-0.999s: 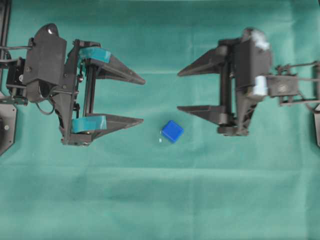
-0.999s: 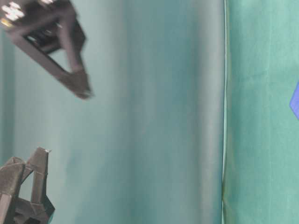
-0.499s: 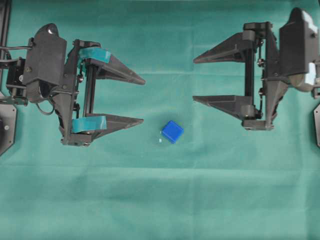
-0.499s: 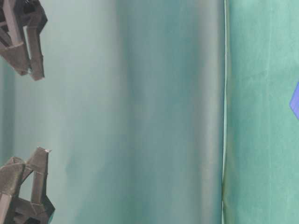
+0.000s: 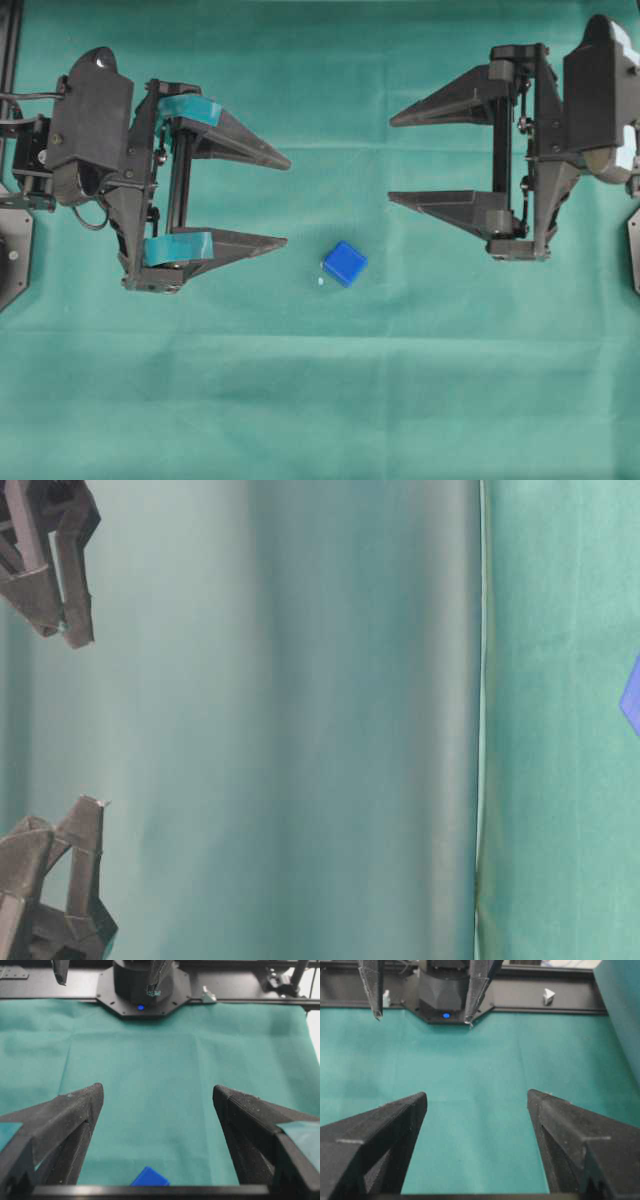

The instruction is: Handover the blue block to the right arm after grasping it with the left arm, then place it in the designated position.

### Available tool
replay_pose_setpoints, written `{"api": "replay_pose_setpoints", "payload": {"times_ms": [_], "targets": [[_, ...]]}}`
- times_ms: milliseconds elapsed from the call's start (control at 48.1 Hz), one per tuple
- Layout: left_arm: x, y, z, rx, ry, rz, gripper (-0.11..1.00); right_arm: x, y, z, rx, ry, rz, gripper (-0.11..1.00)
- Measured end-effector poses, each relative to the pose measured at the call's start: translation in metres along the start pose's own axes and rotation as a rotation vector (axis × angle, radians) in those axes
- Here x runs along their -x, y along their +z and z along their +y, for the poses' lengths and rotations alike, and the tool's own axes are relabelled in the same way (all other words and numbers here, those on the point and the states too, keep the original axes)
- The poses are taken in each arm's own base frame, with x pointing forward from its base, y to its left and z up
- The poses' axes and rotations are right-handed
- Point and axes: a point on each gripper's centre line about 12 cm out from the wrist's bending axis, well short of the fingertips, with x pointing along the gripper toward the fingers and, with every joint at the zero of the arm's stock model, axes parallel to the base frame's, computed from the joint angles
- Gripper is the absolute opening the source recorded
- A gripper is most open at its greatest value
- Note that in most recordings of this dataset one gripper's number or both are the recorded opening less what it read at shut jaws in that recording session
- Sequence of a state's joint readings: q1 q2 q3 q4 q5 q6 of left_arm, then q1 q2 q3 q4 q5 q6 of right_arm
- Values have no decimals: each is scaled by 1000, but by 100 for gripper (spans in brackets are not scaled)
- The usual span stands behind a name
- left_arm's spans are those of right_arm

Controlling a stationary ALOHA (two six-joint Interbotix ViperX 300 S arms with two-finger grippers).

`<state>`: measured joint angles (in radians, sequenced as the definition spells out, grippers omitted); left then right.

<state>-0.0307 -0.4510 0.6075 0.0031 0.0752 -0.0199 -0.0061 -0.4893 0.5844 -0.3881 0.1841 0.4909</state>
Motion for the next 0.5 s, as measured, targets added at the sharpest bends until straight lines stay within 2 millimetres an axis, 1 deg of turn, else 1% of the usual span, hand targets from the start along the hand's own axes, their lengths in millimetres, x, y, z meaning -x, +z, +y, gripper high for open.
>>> {"api": "replay_pose_setpoints", "payload": {"times_ms": [499], "targets": [[0, 0, 0, 0, 0, 0, 100, -1, -6, 0, 1, 2, 11, 82]]}}
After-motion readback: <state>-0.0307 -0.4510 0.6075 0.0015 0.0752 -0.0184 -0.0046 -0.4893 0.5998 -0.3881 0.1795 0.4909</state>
